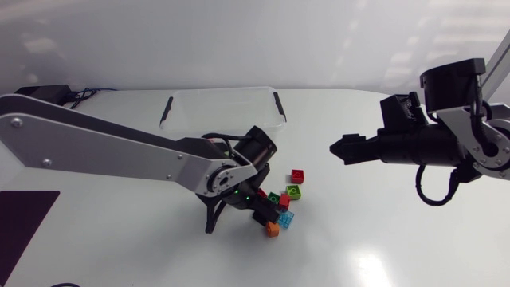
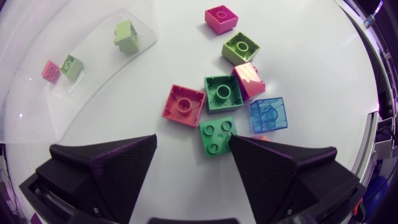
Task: Place the duplo bricks in the container
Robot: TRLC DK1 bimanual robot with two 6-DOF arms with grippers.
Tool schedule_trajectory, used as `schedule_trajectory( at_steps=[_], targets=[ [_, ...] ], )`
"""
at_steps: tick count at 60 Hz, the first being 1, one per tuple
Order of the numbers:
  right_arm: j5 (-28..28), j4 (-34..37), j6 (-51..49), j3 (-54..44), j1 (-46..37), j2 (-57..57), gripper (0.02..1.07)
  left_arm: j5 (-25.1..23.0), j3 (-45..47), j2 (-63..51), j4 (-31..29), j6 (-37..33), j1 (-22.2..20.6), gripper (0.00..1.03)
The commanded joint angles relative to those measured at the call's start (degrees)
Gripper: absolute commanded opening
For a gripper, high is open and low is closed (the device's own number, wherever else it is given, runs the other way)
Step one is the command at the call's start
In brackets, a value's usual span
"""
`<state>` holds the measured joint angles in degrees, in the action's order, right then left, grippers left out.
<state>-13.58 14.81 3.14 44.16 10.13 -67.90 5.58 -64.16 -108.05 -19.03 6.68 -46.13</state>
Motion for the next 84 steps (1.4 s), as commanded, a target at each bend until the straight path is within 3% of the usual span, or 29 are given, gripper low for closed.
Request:
schedule_trajectory(
  at_steps=[1, 43, 73, 84],
  targets=[
    [-0.48, -0.39, -0.94, -1.71, -0.64, 1.37, 0.94, 0.66, -2.64, -2.34, -1.10, 1.94, -0.80, 0.81],
    [-0.92, 2.15, -1.29, -3.03, -1.25, 4.27, 0.94, 0.22, -13.18, -7.97, -15.34, 4.92, -3.35, 0.81],
    [-1.01, 4.35, -2.61, -3.47, -1.08, 6.81, 0.94, 0.57, -8.52, -3.40, -23.42, 4.40, 3.59, 0.81],
    [-1.01, 4.62, -3.05, -3.91, -0.99, 7.25, 0.94, 0.04, -9.40, 1.61, -22.63, 2.73, 0.87, 0.82]
  ],
)
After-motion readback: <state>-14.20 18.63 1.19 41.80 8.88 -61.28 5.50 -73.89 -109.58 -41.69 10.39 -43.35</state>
